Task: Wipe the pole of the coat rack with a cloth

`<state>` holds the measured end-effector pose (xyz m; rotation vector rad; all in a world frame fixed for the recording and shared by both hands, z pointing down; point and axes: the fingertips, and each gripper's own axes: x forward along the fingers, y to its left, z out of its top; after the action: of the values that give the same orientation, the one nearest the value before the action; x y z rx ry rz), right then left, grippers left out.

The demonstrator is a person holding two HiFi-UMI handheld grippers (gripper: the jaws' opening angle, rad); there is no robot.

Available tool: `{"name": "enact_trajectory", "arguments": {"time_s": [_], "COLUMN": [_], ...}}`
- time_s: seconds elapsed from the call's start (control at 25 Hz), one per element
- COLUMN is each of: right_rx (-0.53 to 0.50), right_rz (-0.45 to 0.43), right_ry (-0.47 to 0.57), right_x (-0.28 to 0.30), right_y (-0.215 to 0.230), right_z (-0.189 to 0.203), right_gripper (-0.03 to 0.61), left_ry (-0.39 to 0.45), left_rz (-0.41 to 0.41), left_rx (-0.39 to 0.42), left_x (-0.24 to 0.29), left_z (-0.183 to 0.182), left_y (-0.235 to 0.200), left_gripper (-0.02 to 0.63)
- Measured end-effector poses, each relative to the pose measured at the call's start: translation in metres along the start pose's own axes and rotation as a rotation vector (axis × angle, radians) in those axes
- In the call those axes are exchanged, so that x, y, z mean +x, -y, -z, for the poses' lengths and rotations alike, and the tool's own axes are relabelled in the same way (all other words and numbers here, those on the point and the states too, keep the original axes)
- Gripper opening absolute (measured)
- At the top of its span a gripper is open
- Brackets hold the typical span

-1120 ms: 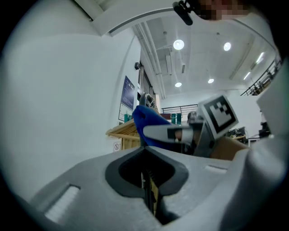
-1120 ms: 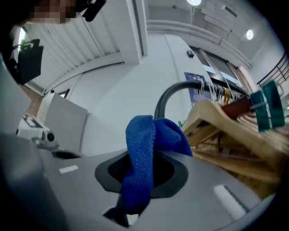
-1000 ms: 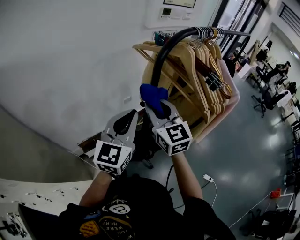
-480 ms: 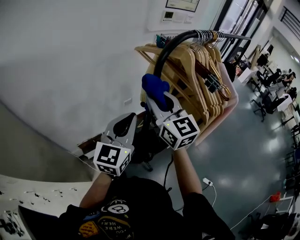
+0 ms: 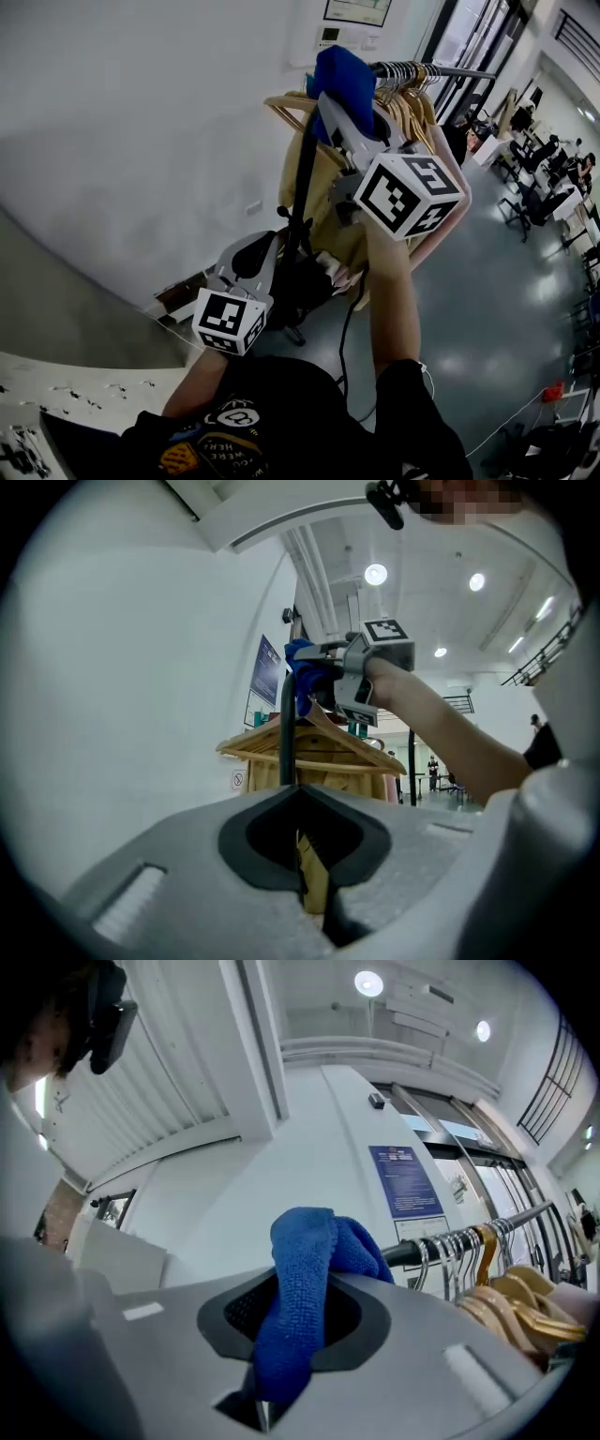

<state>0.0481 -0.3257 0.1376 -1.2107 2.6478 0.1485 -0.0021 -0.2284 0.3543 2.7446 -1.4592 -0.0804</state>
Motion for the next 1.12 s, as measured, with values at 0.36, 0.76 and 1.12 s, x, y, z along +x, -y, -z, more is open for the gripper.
{"name": "enact_trajectory", "arguments": {"time_s": [0.36, 0.76, 1.12], "right_rx": [-0.094, -0.077, 0.015], "right_rz": [-0.053, -0.094, -0.112], "right_ry": [-0.04, -0.254, -0.277], "right_x": [-0.011, -0.045, -0.054], "right_y": [-0.026, -0.042, -0.041], "right_z": [0.04, 0.19, 0.213], "right_gripper": [0.081, 0.081, 0.08], "left_ry": [-0.002, -0.013, -0.028], "left_rz": [-0.004, -0.024, -0.03], "left_rx": [-0.001, -0.009, -0.007], "left_x": [-0.001, -0.004, -0.003], "left_z": [0.003, 0.014, 0.016], "left_y": [0.004, 0.0, -0.001], "left_gripper": [0.005, 0.005, 0.005]}}
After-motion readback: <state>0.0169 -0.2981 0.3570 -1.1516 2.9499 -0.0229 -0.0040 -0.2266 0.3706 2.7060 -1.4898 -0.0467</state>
